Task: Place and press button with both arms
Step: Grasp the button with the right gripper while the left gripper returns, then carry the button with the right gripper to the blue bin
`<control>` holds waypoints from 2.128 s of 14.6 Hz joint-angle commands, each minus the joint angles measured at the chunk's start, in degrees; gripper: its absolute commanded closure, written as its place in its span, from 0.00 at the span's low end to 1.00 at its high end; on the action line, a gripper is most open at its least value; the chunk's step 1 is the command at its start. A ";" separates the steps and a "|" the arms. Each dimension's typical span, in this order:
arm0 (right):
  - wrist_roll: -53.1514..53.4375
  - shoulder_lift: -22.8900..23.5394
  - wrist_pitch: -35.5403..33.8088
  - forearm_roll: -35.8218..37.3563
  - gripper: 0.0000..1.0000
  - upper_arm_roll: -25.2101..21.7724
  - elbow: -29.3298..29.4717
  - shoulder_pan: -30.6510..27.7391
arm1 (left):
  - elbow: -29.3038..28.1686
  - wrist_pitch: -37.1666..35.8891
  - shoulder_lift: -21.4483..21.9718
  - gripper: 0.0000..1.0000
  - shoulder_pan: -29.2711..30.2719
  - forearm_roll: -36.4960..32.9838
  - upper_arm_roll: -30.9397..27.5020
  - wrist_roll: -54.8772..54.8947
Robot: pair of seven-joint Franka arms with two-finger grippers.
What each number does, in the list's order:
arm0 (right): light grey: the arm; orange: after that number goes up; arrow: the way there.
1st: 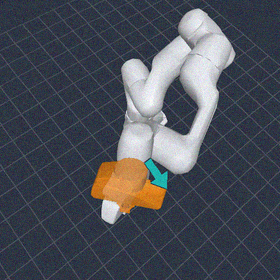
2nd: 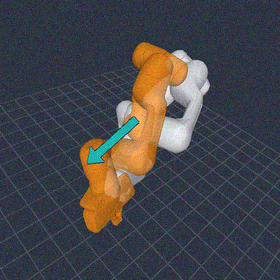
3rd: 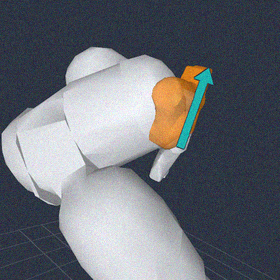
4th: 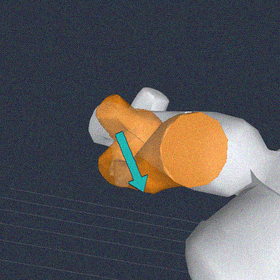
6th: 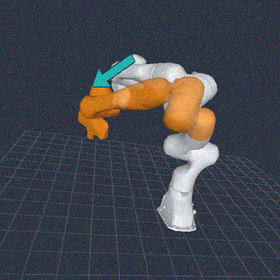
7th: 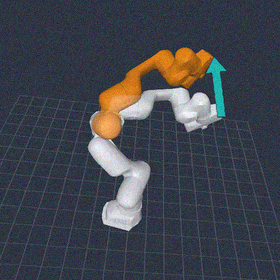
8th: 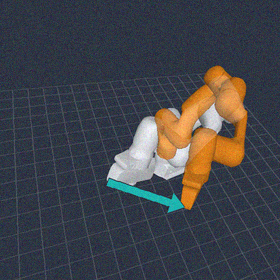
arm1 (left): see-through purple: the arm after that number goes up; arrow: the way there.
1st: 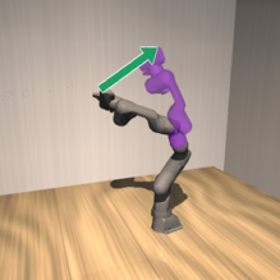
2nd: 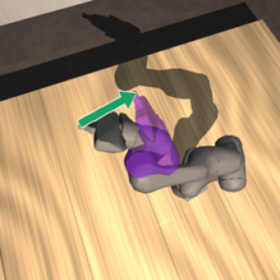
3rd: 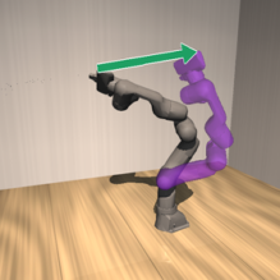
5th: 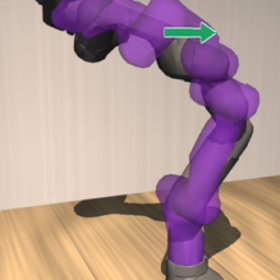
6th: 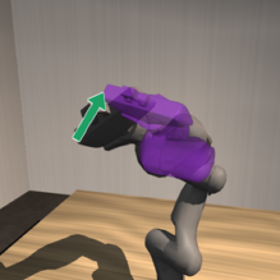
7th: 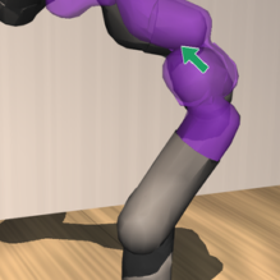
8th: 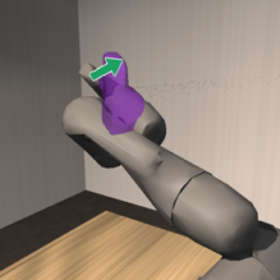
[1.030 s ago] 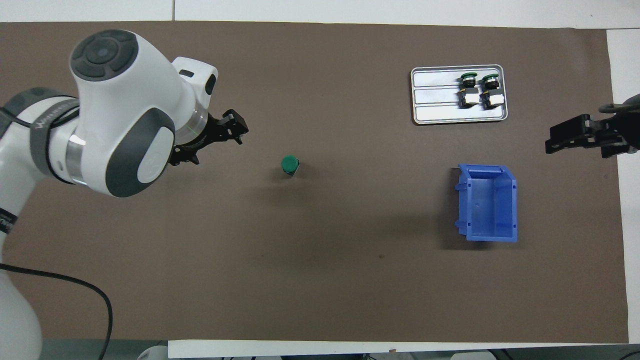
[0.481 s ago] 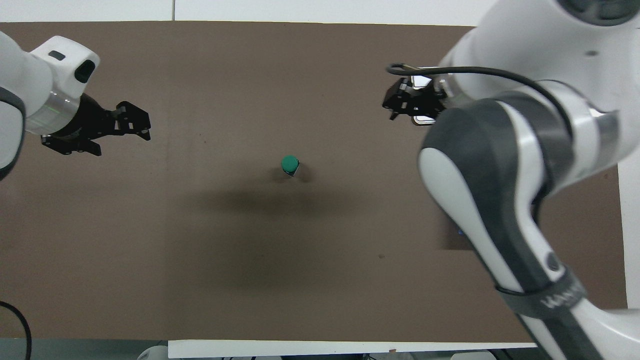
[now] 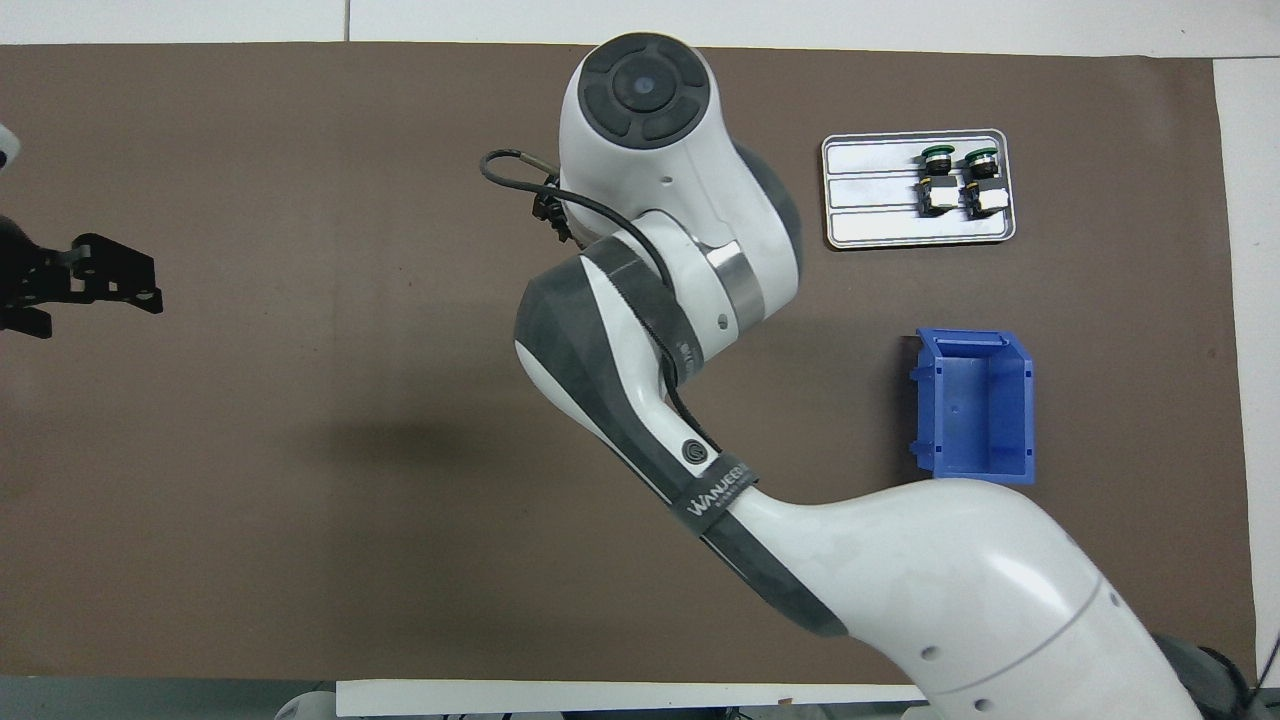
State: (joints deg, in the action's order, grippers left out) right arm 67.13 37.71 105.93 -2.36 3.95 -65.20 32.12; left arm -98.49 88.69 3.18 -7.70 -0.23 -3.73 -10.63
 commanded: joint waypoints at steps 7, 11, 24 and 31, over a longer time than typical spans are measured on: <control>2.57 0.79 11.75 2.36 0.01 0.01 -12.57 2.95 | 2.86 -5.38 1.04 0.01 2.78 -1.00 0.48 8.70; 1.96 -0.27 12.99 2.45 0.01 0.01 -15.65 2.86 | 3.12 -5.03 1.12 0.01 6.12 -1.44 0.57 10.62; 0.55 -0.62 10.97 1.57 0.54 1.86 -16.53 2.69 | 3.04 -2.74 1.21 0.00 5.51 -1.53 0.75 10.89; -14.61 -8.33 1.06 1.48 1.00 1.86 -16.35 -4.49 | 2.86 -3.09 2.09 0.00 5.16 -1.27 1.27 10.54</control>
State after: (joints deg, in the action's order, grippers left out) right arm 59.56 35.47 110.91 -0.70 4.91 -79.24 32.64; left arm -95.79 85.69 4.42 -2.07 -0.73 -2.59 -0.18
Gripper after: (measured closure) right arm 0.648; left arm 0.000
